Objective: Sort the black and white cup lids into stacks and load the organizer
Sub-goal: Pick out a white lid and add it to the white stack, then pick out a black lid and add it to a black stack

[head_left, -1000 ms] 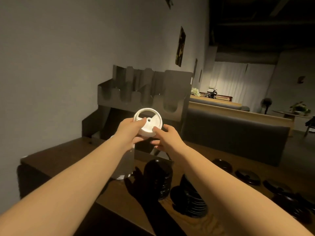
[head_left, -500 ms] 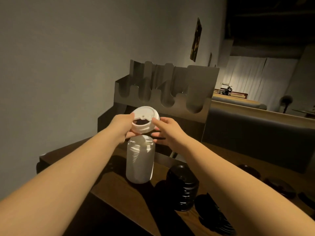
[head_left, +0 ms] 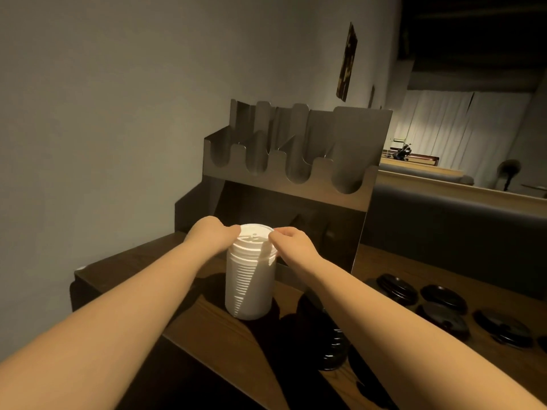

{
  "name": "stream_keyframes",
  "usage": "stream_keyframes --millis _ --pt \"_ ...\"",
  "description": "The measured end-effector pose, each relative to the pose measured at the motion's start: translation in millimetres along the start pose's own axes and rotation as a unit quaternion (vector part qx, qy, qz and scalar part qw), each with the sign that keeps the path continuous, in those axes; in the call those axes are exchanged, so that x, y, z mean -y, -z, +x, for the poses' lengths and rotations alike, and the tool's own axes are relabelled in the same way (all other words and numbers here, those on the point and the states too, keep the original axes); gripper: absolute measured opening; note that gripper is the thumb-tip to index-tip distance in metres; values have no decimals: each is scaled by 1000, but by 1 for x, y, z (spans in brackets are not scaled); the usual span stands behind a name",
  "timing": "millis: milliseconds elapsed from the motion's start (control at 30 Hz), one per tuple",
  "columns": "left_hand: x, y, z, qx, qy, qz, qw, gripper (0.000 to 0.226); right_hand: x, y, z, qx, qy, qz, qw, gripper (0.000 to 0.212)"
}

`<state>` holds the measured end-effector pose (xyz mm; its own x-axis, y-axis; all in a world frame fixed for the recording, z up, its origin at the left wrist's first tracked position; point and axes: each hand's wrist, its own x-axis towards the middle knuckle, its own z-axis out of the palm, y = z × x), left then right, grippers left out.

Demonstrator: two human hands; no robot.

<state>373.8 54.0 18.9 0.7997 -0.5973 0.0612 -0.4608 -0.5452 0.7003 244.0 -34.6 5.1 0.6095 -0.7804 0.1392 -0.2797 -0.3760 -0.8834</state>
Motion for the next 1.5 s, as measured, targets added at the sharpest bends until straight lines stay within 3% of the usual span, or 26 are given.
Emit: stream_keyframes --millis 300,433,533,667,733,833,1000,1200,1300,1400,1500 --pt "-2 -4 5 8 -3 70 998 36 -18 -4 9 35 35 -21 999 32" --pt "-4 -4 4 12 -2 84 996 41 -14 -5 5 49 33 -63 996 41" --pt "-6 -3 -6 -48 -59 128 989 50 -5 6 -2 112 20 -89 990 50" --pt "-8 -8 -21 -119 -170 52 977 39 -6 25 -11 129 47 -125 983 50" --pt "-8 -12 -24 -57 -197 76 976 37 -10 27 -19 129 80 -177 973 48" --pt "-6 -11 -26 24 -147 75 986 43 -17 27 -27 164 114 -206 958 47" --pt "-9 -12 -28 46 -130 102 985 48 -20 25 -29 145 126 -203 960 54" --pt "-15 -5 -28 58 -150 257 953 45 -20 18 -26 149 113 -206 960 46" --pt "-21 0 -27 -9 -182 276 944 42 -10 30 -31 145 116 -178 966 51" --pt "-44 -7 -42 -109 -218 190 951 40 4 57 -40 95 94 -119 984 52" --pt "-83 -33 -76 -97 -293 117 944 39 4 84 -52 59 98 -141 983 50"
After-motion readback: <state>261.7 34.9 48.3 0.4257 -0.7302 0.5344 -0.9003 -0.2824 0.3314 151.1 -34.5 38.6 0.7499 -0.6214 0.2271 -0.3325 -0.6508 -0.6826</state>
